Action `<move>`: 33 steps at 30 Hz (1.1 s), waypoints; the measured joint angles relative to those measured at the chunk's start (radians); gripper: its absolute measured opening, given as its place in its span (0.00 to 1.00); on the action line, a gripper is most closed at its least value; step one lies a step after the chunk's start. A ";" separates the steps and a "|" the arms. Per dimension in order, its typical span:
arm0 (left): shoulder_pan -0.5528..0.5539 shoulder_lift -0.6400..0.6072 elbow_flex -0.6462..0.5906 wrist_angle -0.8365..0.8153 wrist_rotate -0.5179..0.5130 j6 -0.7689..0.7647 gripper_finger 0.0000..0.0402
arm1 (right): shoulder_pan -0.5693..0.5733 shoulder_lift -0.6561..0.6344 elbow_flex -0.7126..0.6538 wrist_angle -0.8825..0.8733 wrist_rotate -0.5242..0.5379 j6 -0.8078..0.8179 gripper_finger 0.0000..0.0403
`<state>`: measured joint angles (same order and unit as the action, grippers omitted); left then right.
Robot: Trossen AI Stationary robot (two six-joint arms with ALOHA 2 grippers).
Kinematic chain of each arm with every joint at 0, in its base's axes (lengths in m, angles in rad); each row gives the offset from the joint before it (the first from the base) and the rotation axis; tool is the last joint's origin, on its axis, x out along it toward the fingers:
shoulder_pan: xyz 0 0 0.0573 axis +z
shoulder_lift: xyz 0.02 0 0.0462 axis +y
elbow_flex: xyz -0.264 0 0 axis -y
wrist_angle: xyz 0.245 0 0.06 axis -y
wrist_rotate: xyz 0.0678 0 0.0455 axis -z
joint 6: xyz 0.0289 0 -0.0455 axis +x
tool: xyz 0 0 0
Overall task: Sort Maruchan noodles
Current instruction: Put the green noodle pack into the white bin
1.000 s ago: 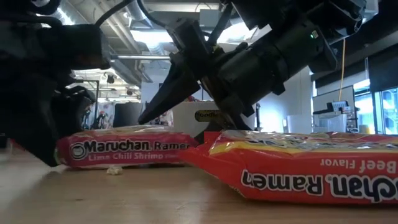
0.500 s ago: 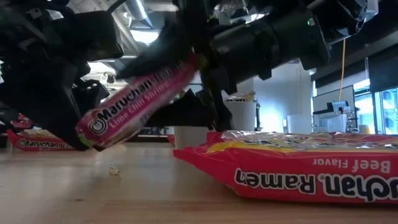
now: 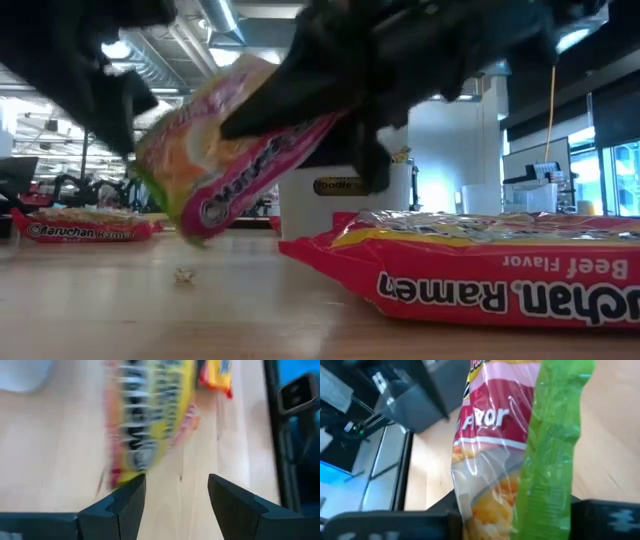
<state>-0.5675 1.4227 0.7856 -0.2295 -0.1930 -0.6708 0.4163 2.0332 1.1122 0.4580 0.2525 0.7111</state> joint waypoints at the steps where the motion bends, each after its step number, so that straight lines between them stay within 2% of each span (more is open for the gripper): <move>1: 0.000 -0.019 0.000 0.008 -0.003 -0.003 0.52 | 0.011 -0.012 0.000 -0.018 0.015 -0.022 0.24; 5: 0.001 -0.068 0.000 0.064 -0.008 0.000 0.52 | 0.060 -0.047 0.000 -0.039 0.072 -0.115 0.27; 9: 0.001 -0.077 0.000 0.134 -0.019 0.001 0.52 | 0.098 -0.052 0.001 -0.033 0.125 -0.186 0.24; 15: 0.016 -0.076 0.000 0.167 -0.019 0.029 0.54 | 0.093 -0.052 0.000 -0.007 0.113 -0.240 0.25; 21: 0.022 -0.076 0.000 0.197 -0.016 0.046 0.66 | 0.079 -0.052 0.002 0.059 0.049 -0.303 0.25; 24: 0.023 -0.076 0.000 0.199 -0.029 0.047 0.70 | 0.078 -0.052 0.002 0.074 0.066 -0.333 0.24; 29: 0.023 -0.075 0.000 0.239 -0.033 0.063 0.71 | 0.044 -0.052 0.002 0.079 0.068 -0.319 0.27; 33: 0.024 -0.075 0.000 0.245 -0.071 0.081 0.71 | 0.038 -0.051 0.002 0.150 0.069 -0.357 0.26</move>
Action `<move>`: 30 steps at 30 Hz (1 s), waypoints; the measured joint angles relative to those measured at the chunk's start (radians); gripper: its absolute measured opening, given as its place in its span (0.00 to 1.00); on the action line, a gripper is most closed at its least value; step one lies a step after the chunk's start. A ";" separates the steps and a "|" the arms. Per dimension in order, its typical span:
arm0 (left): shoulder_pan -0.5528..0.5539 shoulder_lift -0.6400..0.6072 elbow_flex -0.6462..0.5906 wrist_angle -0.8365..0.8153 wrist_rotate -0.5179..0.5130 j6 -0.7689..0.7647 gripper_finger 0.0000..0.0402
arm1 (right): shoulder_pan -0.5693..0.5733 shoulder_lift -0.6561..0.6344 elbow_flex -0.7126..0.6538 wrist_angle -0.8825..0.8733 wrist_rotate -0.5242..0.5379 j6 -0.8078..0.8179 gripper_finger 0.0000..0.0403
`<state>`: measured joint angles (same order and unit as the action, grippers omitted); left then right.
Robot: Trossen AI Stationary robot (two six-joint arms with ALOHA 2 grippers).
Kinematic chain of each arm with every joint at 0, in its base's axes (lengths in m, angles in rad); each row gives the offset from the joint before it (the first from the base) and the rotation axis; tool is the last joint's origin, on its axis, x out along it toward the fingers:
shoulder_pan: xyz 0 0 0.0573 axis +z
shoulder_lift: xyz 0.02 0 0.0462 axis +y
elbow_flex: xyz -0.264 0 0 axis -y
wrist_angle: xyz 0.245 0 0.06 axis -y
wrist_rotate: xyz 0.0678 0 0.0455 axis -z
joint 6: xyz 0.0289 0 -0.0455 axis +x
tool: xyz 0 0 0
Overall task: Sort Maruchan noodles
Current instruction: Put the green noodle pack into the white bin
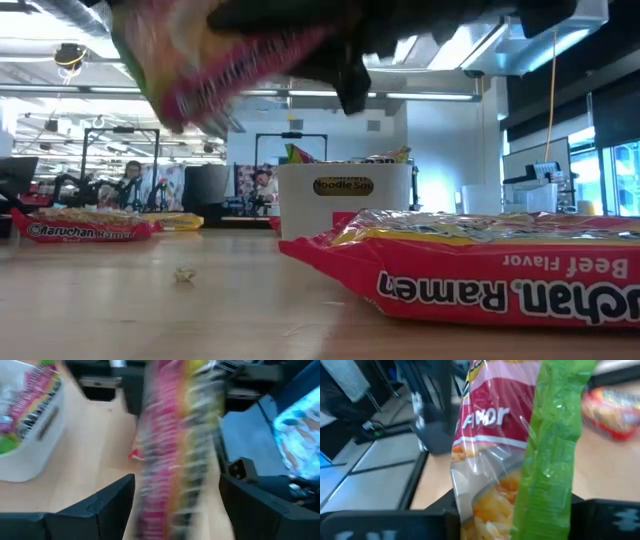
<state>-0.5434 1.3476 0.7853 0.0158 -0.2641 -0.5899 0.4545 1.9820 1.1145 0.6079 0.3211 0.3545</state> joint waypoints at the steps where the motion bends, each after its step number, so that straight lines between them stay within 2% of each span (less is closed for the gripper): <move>1: 0.000 0.000 0.000 0.000 -0.005 0.000 0.71 | 0.000 0.000 0.000 0.019 -0.003 -0.019 0.25; 6: 0.009 0.000 0.000 0.002 -0.003 0.001 0.67 | -0.004 0.000 0.000 0.035 0.001 -0.038 0.26; 16: 0.024 0.000 0.000 -0.004 0.007 0.044 0.38 | -0.005 -0.002 0.000 0.044 0.052 -0.024 0.47; 22: 0.035 -0.050 -0.001 -0.011 0.001 0.080 0.35 | 0.007 -0.160 0.002 -0.268 0.005 -0.066 0.59; 30: 0.135 -0.123 0.010 -0.097 -0.003 0.160 0.35 | 0.133 -0.345 0.002 -0.708 0.230 -0.035 0.61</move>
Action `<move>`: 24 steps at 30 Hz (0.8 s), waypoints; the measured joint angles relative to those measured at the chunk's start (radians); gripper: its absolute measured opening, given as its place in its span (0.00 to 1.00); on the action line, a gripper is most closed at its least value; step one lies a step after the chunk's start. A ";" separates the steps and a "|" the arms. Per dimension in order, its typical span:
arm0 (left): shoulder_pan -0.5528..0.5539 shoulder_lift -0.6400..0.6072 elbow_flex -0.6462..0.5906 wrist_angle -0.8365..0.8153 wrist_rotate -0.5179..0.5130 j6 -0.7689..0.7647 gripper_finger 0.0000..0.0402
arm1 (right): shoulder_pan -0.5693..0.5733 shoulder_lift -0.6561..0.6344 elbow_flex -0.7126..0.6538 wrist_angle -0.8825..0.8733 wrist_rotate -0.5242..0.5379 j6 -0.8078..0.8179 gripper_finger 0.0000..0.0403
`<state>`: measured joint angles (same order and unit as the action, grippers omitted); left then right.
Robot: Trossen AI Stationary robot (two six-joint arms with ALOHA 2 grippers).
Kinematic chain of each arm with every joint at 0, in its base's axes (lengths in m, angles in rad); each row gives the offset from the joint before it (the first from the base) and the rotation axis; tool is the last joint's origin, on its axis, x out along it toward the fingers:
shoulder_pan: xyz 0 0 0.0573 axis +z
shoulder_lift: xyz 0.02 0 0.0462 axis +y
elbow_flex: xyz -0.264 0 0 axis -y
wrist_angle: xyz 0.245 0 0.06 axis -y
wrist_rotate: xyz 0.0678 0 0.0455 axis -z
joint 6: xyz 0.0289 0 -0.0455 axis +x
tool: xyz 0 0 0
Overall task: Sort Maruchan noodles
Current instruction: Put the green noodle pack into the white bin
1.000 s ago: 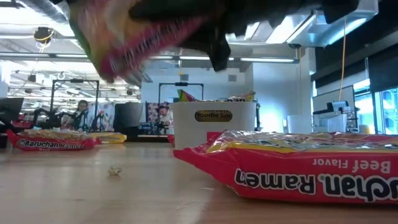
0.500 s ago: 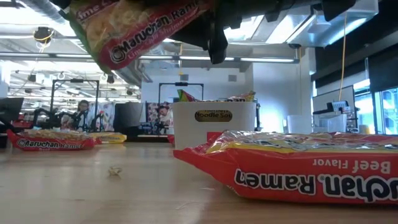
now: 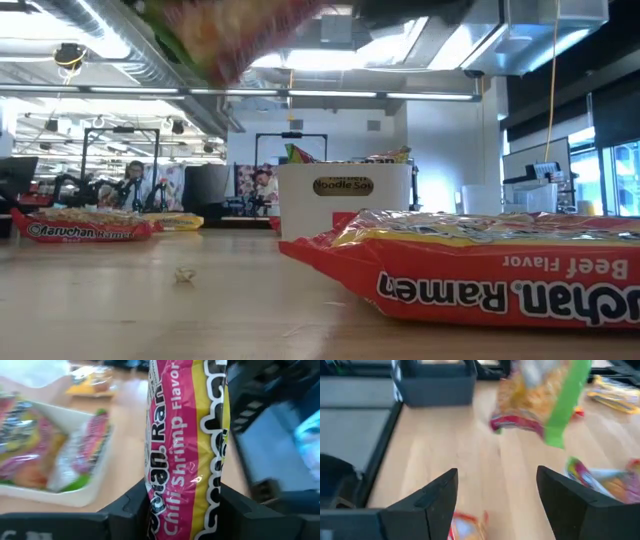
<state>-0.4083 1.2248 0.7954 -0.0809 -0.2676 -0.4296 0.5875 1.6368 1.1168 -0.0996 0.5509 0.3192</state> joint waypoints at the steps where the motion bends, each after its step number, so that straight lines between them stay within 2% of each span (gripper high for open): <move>1: 0.022 0.003 0.011 -0.038 0.000 0.024 0.35 | 0.020 -0.010 -0.001 -0.045 0.039 0.012 0.61; 6: 0.168 0.068 0.123 -0.182 0.037 0.156 0.35 | 0.086 -0.034 -0.052 -0.132 0.156 0.122 0.60; 14: 0.392 0.283 0.371 -0.361 0.175 0.359 0.34 | 0.106 -0.031 -0.265 -0.146 0.182 0.426 0.60; 19: 0.465 0.436 0.511 -0.444 0.229 0.439 0.34 | 0.137 -0.057 -0.374 -0.131 0.215 0.597 0.60; 24: 0.492 0.570 0.605 -0.551 0.237 0.484 0.34 | 0.165 -0.058 -0.411 -0.127 0.200 0.720 0.60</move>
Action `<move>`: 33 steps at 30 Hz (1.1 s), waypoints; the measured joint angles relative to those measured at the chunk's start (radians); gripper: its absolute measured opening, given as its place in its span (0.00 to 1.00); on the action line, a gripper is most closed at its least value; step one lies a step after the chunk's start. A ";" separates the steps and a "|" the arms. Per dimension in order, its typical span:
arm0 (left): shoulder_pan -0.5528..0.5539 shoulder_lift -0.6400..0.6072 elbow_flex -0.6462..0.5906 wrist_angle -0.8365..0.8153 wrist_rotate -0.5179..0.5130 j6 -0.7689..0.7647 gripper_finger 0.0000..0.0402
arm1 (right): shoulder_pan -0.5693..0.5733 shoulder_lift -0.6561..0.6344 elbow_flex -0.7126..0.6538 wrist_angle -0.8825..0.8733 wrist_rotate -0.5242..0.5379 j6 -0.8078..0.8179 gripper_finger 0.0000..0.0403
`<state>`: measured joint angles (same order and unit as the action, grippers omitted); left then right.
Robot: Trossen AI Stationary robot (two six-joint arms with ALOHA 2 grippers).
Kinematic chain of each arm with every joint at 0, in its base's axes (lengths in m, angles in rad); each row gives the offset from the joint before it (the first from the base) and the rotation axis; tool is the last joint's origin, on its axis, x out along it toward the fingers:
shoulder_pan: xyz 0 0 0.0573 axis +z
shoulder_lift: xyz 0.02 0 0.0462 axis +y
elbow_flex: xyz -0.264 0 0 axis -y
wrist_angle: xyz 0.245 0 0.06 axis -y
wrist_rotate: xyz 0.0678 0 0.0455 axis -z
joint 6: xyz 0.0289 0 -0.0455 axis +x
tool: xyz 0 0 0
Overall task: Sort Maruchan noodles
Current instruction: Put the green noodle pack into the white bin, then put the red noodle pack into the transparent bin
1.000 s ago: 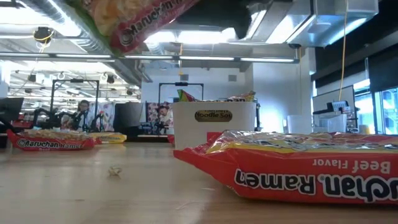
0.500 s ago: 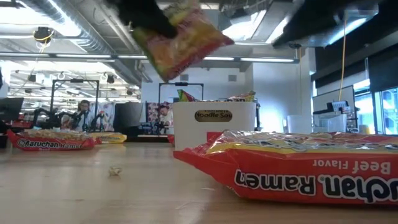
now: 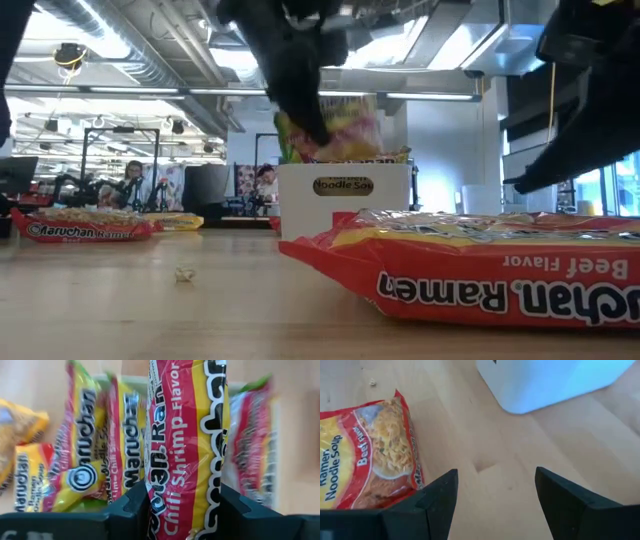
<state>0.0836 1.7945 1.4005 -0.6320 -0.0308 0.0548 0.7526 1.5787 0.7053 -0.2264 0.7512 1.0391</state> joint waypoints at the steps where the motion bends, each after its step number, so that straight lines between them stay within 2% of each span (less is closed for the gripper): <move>1: 0.002 0.022 0.007 -0.012 0.008 0.001 0.34 | 0.004 0.000 -0.004 -0.002 -0.001 0.011 0.60; 11: 0.000 0.163 0.013 0.010 0.068 0.006 0.36 | 0.020 0.000 -0.004 0.037 0.008 0.029 0.60; 16: -0.004 0.175 0.011 0.019 0.058 0.003 0.42 | 0.020 0.000 -0.004 0.062 0.016 0.028 0.60; 21: -0.005 0.152 0.010 0.003 0.054 -0.009 0.50 | 0.020 0.000 -0.004 0.076 0.016 0.028 0.60; 27: -0.019 0.106 0.065 -0.105 0.044 -0.022 0.50 | 0.019 0.000 -0.004 0.089 -0.007 0.030 0.60; 33: -0.050 0.040 0.140 -0.127 -0.004 -0.036 0.50 | 0.019 0.001 -0.003 0.115 -0.015 0.025 0.60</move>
<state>0.0338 1.8342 1.5409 -0.7595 -0.0343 0.0187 0.7719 1.5795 0.7021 -0.1112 0.7361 1.0642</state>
